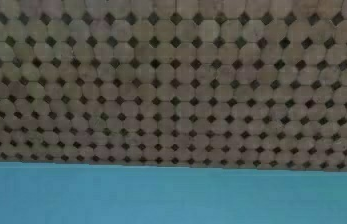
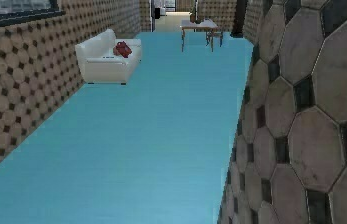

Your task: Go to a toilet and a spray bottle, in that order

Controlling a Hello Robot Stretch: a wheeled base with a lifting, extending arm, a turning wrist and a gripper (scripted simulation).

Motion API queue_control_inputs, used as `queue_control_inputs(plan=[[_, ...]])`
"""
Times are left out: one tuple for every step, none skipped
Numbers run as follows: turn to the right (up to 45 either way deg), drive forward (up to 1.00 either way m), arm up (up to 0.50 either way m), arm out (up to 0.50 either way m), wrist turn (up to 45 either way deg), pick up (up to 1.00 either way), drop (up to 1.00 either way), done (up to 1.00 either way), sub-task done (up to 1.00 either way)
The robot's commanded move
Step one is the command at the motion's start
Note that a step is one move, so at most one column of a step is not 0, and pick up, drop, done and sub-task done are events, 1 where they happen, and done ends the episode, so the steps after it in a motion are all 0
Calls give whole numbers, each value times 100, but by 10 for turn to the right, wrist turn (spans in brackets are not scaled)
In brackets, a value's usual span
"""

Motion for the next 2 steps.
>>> queue_control_inputs(plan=[[0, 25, 0, 0, 0, 0, 0, 0, 0], [-450, 0, 0, 0, 0, 0, 0, 0, 0]])
